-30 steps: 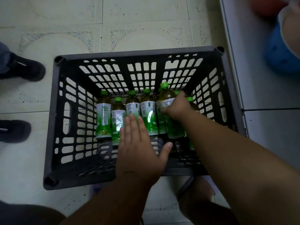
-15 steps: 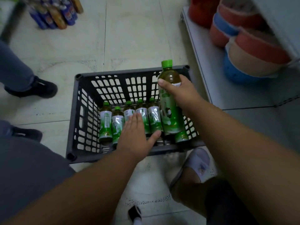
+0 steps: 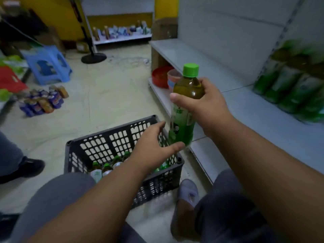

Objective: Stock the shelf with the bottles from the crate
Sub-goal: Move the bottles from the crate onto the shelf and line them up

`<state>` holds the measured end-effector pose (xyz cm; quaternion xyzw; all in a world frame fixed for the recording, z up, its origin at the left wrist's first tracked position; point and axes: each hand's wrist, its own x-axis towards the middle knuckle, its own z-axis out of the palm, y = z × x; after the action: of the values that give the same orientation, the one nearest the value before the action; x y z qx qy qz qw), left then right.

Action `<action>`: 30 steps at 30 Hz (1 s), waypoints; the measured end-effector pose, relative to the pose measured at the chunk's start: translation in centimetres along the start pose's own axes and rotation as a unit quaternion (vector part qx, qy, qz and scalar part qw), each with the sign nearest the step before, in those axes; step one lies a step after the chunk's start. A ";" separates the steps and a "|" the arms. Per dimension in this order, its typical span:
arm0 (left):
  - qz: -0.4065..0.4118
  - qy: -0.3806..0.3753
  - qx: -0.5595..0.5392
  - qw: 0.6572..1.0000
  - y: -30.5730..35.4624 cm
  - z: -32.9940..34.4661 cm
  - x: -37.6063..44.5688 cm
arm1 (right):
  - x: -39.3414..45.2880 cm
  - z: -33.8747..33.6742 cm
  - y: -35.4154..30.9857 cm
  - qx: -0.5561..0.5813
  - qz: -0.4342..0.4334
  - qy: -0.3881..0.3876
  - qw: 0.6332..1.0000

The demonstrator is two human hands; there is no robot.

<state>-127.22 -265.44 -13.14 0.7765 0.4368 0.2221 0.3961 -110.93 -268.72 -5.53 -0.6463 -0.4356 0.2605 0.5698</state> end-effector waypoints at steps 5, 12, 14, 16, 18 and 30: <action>0.069 -0.079 -0.057 0.993 6.4 3.5 1.0 | -2.6 -7.2 -3.0 -0.030 -0.004 0.089 0.996; 0.179 -0.186 -0.081 0.963 13.8 9.4 3.1 | -5.4 -15.9 -4.3 -0.087 0.017 0.223 0.971; 0.201 -0.203 -0.074 0.955 14.8 11.8 4.4 | -5.4 -18.2 -3.7 -0.120 0.033 0.254 0.959; 0.219 -0.217 -0.064 0.949 15.6 14.5 6.0 | -5.2 -20.3 -2.7 -0.158 0.040 0.281 0.946; 0.236 -0.233 -0.044 0.942 16.2 17.5 7.7 | -5.0 -22.2 -1.4 -0.192 0.052 0.298 0.934; 0.298 -0.277 0.177 0.896 15.8 30.1 15.3 | -1.3 -29.5 9.5 -0.237 0.126 0.396 0.878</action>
<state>-90.51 -269.85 -18.10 0.9577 0.0898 0.0247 0.2724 -84.48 -284.63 -8.57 -0.8604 -0.1373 -0.0590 0.4872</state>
